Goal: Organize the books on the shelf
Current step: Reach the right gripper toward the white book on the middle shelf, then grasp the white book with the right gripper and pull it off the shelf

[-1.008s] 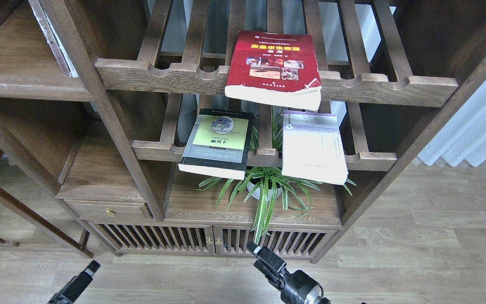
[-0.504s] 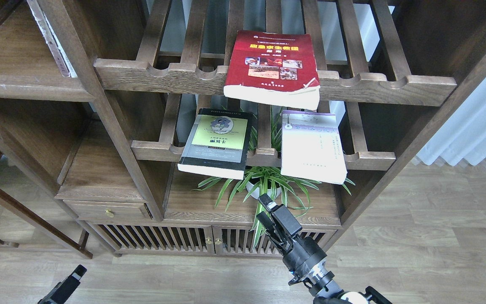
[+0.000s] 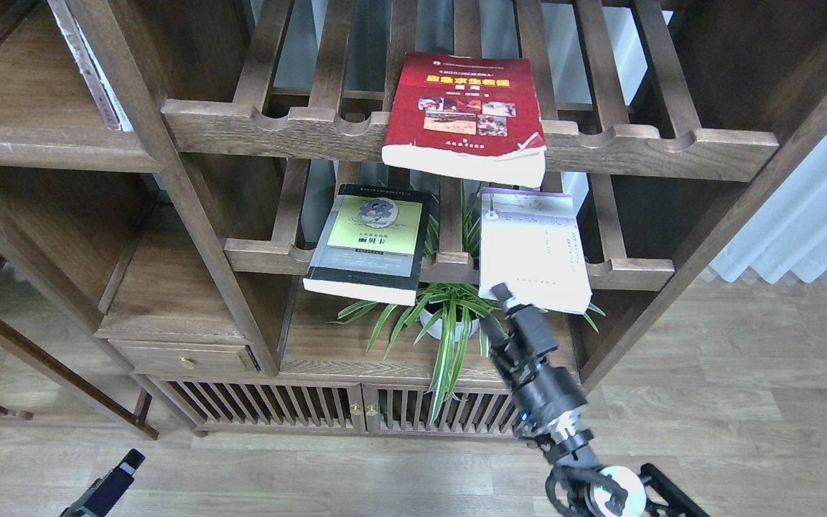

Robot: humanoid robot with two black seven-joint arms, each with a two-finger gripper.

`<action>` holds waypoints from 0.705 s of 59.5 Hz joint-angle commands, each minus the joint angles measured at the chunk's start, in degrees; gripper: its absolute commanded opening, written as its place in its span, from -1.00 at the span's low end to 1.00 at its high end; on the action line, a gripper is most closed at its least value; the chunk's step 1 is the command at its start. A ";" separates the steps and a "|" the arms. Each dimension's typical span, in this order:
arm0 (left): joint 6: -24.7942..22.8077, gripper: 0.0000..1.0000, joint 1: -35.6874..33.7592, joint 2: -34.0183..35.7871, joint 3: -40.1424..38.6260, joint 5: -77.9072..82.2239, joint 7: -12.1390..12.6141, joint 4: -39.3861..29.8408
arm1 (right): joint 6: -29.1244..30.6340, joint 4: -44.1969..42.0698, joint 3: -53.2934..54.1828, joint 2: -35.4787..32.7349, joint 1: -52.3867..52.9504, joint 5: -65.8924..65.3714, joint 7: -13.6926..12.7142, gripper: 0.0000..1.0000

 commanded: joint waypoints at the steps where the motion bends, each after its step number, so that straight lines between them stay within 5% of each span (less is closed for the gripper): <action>1: 0.00 1.00 0.01 0.06 -0.86 0.00 0.00 0.08 | 0.00 -1.07 0.15 -0.01 0.14 0.01 0.28 0.84; 8: 0.00 1.00 0.01 0.06 -2.27 0.00 0.00 0.52 | 0.00 -2.30 0.15 -0.01 0.14 0.19 0.89 0.48; 9: 0.00 1.00 0.01 0.06 -2.53 0.00 0.00 0.52 | 0.00 -2.48 0.23 -0.01 0.14 0.54 0.80 0.27; 17: 0.00 1.00 -0.08 0.06 -2.53 0.00 0.00 0.52 | 0.00 -2.48 0.50 -0.01 0.23 2.91 0.45 -0.27; 32: 0.00 1.00 -0.08 0.15 -2.62 0.00 0.00 0.61 | 0.00 -2.65 0.58 -0.01 1.46 6.60 0.80 -0.51; 42: 0.00 1.00 -0.08 0.15 -2.62 0.00 0.09 0.52 | 0.00 -2.56 0.59 -0.01 2.25 10.12 0.28 -0.86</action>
